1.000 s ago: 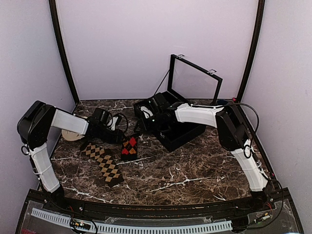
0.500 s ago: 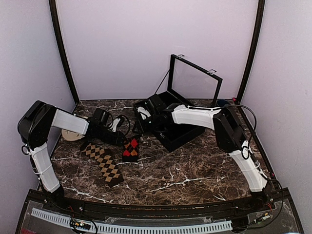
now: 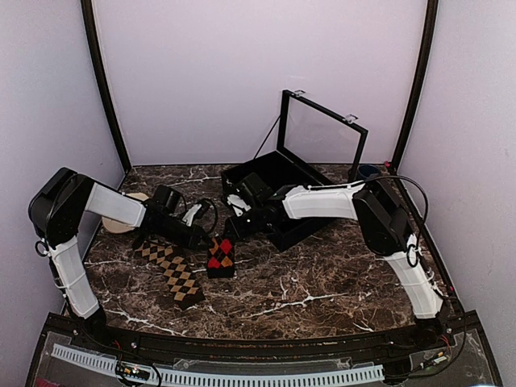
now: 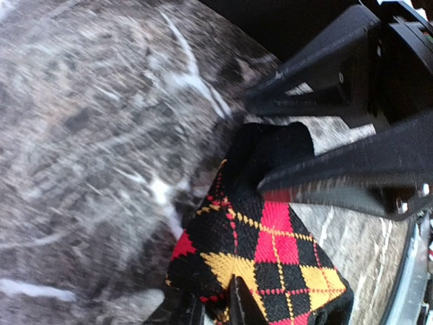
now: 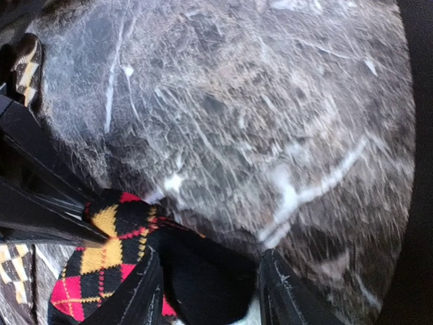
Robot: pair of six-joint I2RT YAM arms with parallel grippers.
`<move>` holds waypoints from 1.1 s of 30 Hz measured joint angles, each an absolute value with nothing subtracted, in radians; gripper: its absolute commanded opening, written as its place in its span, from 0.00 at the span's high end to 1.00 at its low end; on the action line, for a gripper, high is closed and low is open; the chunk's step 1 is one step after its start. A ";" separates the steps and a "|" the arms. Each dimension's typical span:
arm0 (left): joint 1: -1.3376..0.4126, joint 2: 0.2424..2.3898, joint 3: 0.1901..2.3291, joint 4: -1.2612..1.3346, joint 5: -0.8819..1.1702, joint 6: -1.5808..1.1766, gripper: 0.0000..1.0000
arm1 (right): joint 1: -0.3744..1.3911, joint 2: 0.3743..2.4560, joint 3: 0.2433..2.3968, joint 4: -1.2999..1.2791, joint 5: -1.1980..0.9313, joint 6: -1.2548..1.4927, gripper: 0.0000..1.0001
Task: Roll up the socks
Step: Move the sock to the center of the board.
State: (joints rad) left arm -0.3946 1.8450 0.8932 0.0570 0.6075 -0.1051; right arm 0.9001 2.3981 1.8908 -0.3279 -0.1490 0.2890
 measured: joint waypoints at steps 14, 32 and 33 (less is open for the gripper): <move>-0.428 1.833 0.866 -0.015 0.738 -0.031 0.84 | 0.919 2.157 1.574 -0.224 -0.131 0.301 0.51; -0.514 1.838 0.866 -0.090 0.806 0.044 0.87 | 0.956 2.017 1.217 0.001 -0.199 0.443 0.50; -0.516 1.839 0.868 -0.093 0.806 0.046 0.87 | 0.956 2.016 1.210 0.016 -0.202 0.447 0.50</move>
